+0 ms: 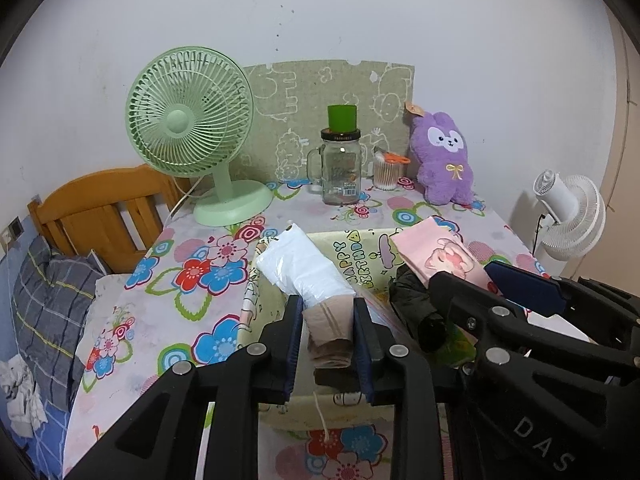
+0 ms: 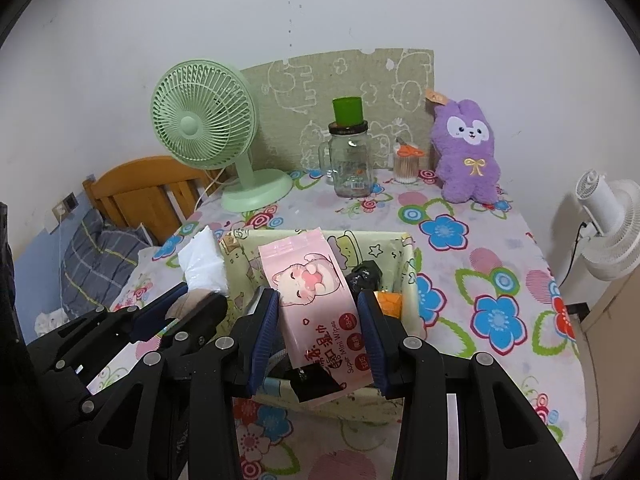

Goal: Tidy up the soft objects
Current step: 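Lift and carry the cloth roll and wipes pack over the fabric box with both tools, then lower the cloth roll and wipes pack into the box and open both tools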

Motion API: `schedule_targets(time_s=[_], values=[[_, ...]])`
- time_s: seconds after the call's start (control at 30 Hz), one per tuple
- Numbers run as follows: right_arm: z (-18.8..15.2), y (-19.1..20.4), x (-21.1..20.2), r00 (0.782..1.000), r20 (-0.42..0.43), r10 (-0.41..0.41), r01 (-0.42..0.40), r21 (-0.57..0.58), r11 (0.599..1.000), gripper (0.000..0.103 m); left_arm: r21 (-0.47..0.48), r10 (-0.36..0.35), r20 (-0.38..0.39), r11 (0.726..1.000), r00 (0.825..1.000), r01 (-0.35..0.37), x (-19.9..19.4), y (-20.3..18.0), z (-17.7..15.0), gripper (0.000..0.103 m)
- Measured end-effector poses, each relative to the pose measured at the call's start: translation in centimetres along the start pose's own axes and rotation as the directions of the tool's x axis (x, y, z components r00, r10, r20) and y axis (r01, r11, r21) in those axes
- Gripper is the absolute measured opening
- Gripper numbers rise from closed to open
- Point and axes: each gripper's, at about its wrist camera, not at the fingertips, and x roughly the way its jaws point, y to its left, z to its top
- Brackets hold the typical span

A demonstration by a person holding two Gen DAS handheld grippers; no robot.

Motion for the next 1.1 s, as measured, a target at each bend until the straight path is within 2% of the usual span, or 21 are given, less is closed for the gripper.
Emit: schedule_targets(time_s=[0.17,0.33,0.7,0.8,0.9,0.97,1.07,1.1], values=[[0.0,-0.4,1.2,1.000,-0.014,0.008,-0.008,0.007,1.000,0.044,0.010,-0.002,-0.017,1.000,1.000,0.003,1.2,-0.3,-0.5,0.041],[0.1,-0.4,2.2,1.000,-0.024,0.019,-0.018,0.011,1.000,0.044,0.006,-0.011,-0.038,1.000,0.999,0.011,2.0,0.0,-0.8,0.067],[0.0,0.7,4.4,0.998,-0.036,0.058,-0.058,-0.018,0.998,0.045,0.004,-0.007,-0.049,1.000,0.999,0.007,2.3,0.3,-1.0,0.083],[-0.1,0.9,4.4,0.997,-0.031,0.070,-0.071,-0.026,0.997,0.047,-0.002,-0.002,-0.053,1.000,0.999,0.002,2.3,0.5,-1.0,0.084],[-0.3,1.2,4.2,0.997,-0.027,0.073,-0.074,-0.041,0.996,0.057,-0.010,-0.005,-0.053,1.000,0.999,0.004,2.1,0.7,-1.0,0.087],[-0.4,1.3,3.8,0.997,-0.019,0.068,-0.069,-0.048,0.996,0.076,-0.017,-0.006,-0.053,1.000,0.999,0.005,1.9,0.8,-1.0,0.088],[-0.6,1.1,3.1,0.999,-0.004,0.041,-0.041,-0.034,0.999,0.091,-0.021,0.007,-0.049,1.000,0.999,-0.008,1.4,0.8,-1.2,0.089],[-0.7,1.0,2.9,0.999,-0.005,0.041,-0.041,-0.028,0.999,0.092,-0.024,0.005,-0.051,1.000,0.999,-0.007,1.3,0.8,-1.2,0.089]])
